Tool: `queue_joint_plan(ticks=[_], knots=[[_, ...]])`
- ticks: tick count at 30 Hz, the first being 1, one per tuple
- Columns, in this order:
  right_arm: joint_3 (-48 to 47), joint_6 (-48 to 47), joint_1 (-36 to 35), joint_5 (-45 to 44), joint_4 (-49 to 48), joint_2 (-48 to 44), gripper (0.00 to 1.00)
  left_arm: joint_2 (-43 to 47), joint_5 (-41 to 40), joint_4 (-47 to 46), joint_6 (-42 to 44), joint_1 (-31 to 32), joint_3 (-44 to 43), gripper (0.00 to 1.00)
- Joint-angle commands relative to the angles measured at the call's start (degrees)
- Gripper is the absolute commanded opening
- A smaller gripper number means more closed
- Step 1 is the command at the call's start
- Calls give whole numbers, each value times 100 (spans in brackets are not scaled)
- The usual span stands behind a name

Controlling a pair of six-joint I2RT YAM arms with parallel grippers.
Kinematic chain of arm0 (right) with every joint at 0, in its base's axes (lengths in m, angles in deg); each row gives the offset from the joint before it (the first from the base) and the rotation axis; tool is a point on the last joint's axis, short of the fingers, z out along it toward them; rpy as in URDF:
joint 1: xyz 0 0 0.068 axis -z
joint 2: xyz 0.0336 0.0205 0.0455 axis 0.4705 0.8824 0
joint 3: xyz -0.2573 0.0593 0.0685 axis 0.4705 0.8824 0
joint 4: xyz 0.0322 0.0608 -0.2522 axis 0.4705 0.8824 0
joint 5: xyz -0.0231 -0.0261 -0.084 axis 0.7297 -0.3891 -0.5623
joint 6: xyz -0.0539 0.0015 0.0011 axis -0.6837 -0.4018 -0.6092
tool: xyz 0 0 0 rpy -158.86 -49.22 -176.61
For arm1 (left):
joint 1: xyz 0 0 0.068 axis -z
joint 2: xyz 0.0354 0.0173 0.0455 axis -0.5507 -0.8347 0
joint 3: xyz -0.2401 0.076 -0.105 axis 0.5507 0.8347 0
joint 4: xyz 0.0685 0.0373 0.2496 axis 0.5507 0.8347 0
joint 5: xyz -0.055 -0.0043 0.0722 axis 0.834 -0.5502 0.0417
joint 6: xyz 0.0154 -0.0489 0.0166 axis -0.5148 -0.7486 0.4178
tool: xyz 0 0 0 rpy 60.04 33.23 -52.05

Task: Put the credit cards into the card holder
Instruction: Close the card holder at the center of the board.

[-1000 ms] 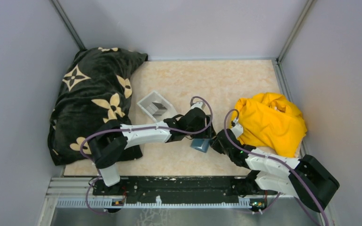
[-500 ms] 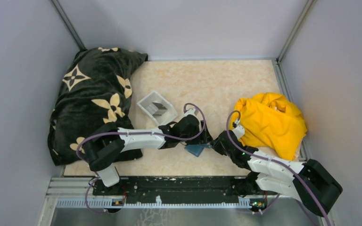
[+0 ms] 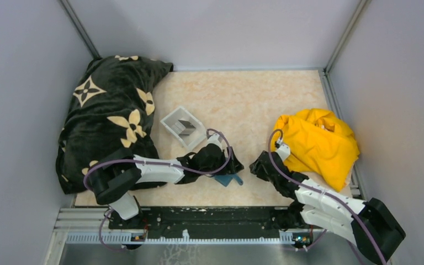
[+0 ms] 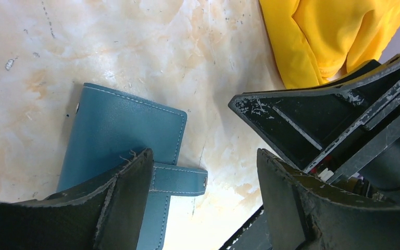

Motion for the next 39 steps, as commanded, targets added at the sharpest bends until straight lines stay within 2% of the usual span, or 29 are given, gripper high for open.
queue_joint_plan(ticks=[1, 5, 10, 15, 22, 33, 39], knots=[[-352, -885, 270, 332, -69, 10, 44, 99, 117, -678, 293, 38, 347, 79], [-765, -1602, 586, 961, -235, 354, 49, 101, 258, -955, 593, 38, 549, 78], [-1410, -2365, 821, 2003, -417, 1272, 52, 11, 458, -1405, 838, 31, 856, 72], [-1806, -2612, 847, 2607, -575, 1922, 53, 46, 523, -1548, 993, 31, 1057, 69], [-2085, -3061, 847, 3343, -329, 2381, 53, 25, 640, -1605, 1231, 30, 1132, 68], [-1960, -3349, 820, 4155, -405, 2831, 53, -291, 1298, -1595, 1914, -18, 943, 68], [-1993, -3438, 712, 4151, -309, 2990, 51, -428, 1465, -1285, 2158, -146, 805, 68]])
